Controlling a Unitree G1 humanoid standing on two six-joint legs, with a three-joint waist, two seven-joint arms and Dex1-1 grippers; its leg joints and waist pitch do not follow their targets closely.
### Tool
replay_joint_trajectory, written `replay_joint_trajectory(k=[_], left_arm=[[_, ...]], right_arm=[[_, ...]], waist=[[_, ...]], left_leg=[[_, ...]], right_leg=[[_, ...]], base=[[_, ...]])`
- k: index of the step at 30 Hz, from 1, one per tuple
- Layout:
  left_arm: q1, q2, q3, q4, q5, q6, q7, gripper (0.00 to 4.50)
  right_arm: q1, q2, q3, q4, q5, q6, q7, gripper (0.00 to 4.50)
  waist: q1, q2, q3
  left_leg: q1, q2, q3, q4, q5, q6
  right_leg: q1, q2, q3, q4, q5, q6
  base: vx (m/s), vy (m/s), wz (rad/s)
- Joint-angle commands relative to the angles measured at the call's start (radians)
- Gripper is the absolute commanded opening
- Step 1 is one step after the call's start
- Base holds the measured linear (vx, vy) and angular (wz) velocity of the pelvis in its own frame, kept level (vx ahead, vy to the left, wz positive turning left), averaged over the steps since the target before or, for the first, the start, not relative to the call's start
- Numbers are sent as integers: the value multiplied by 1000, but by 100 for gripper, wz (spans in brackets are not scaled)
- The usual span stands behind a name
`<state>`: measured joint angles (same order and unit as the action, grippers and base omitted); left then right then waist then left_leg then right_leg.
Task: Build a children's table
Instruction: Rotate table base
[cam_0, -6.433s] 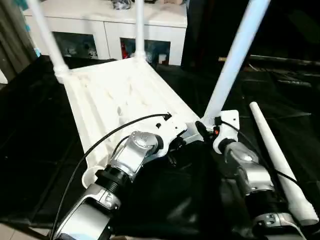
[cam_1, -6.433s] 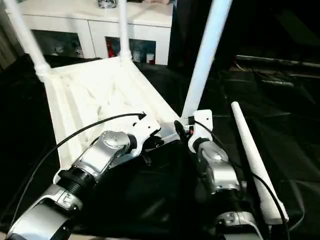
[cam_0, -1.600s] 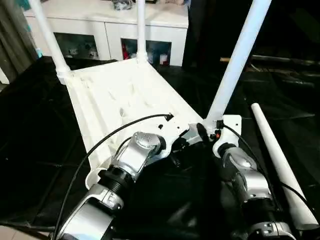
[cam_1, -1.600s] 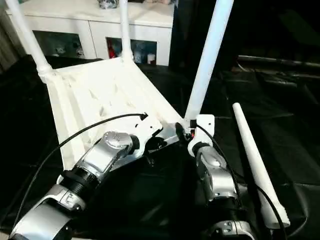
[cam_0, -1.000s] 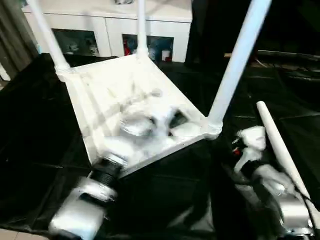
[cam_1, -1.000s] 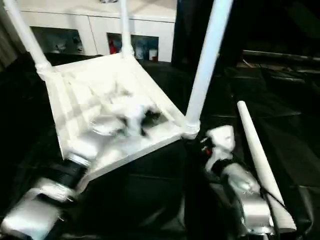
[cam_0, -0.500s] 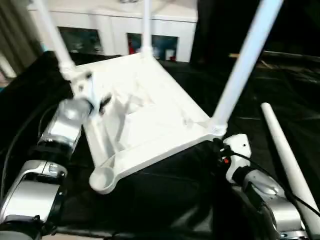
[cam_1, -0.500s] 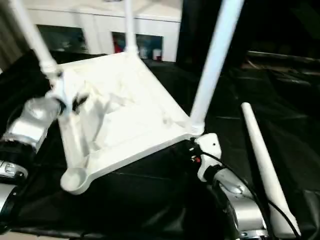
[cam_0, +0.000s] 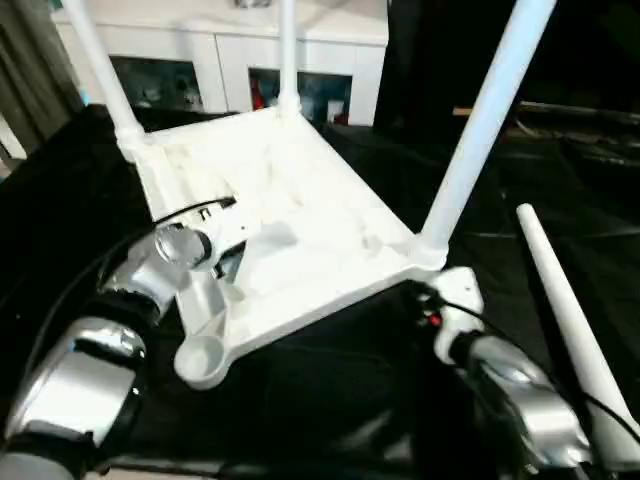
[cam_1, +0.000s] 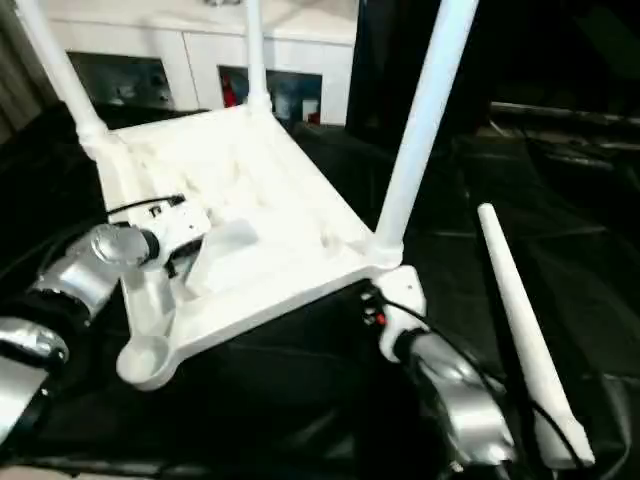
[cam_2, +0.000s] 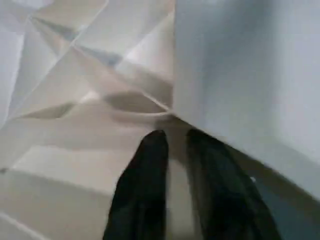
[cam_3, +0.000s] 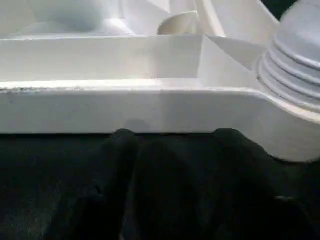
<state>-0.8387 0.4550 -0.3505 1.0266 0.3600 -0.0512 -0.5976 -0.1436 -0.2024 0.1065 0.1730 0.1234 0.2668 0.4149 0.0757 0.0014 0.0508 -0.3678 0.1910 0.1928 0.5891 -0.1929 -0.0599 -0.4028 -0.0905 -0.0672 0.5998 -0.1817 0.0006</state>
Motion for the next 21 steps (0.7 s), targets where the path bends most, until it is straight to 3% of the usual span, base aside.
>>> replay_joint_trajectory(k=[1, 2, 5, 6, 7, 12, 14, 16, 17, 21], left_arm=[[24, 0, -33, 31, 20, -2, -81, 64], [27, 0, -38, 33, 18, -11, -111, 69], [36, 0, -42, 25, 2, -15, -186, 26], [61, 0, -44, -35, -41, -14, -307, 19], [78, -2, -43, -79, -73, -22, -375, 9], [130, -2, -55, -219, -162, -37, -524, 0], [137, -15, -51, -252, -187, -46, -549, 0], [127, -34, -42, -244, -188, -73, -532, 0], [126, -39, -40, -248, -189, -75, -534, 0], [80, -69, -34, -193, -147, -140, -441, 0]], right_arm=[[-18, 6, 4, 19, -9, 1, -8, 231], [-28, 11, 5, 30, -11, -2, -9, 223], [-47, 19, 9, 48, -15, -3, -13, 199], [-69, 20, 13, 73, -21, -14, -11, 187], [-82, 20, 10, 88, -23, -18, -10, 173], [-99, 9, 5, 104, -30, -23, -9, 133], [-105, 1, -1, 114, -36, -27, -9, 122], [-111, -5, -8, 123, -41, -29, -12, 114], [-114, -6, -11, 128, -41, -32, -11, 91], [-116, -14, -12, 131, -44, -36, -10, 76]], waist=[[2, 5, -66], [3, 3, -65], [-3, 3, -65], [-8, -4, -63], [-10, -3, -64], [-11, -2, -62], [-3, 3, -65], [-4, -4, -62], [-3, -8, -63], [3, -9, -65]], left_leg=[[12, 37, -21, -71, -166, 14], [13, 37, -20, -71, -167, 15], [12, 36, -20, -72, -174, 12], [10, 36, -20, -73, -176, 13], [7, 35, -20, -73, -173, 13], [17, 43, -15, -74, -164, 18], [24, 43, -10, -70, -176, 11], [15, 40, -12, -74, -180, 9], [17, 39, -11, -73, -188, 10], [16, 37, -11, -68, -179, 18]], right_leg=[[52, -61, 46, -54, -79, -237], [51, -61, 46, -57, -83, -238], [53, -61, 46, -54, -88, -244], [54, -64, 46, -55, -101, -251], [56, -63, 46, -54, -106, -250], [48, -64, 50, -54, -106, -263], [42, -63, 51, -53, -102, -271], [49, -61, 49, -52, -108, -258], [48, -63, 50, -55, -122, -248], [49, -62, 50, -58, -133, -233]], base=[[0, 0, 0], [0, 0, 0], [0, 0, 0], [0, 0, 0], [0, 0, 0], [0, 0, 0], [0, 0, 0], [0, 0, 0], [0, 0, 0], [0, 0, 0]])
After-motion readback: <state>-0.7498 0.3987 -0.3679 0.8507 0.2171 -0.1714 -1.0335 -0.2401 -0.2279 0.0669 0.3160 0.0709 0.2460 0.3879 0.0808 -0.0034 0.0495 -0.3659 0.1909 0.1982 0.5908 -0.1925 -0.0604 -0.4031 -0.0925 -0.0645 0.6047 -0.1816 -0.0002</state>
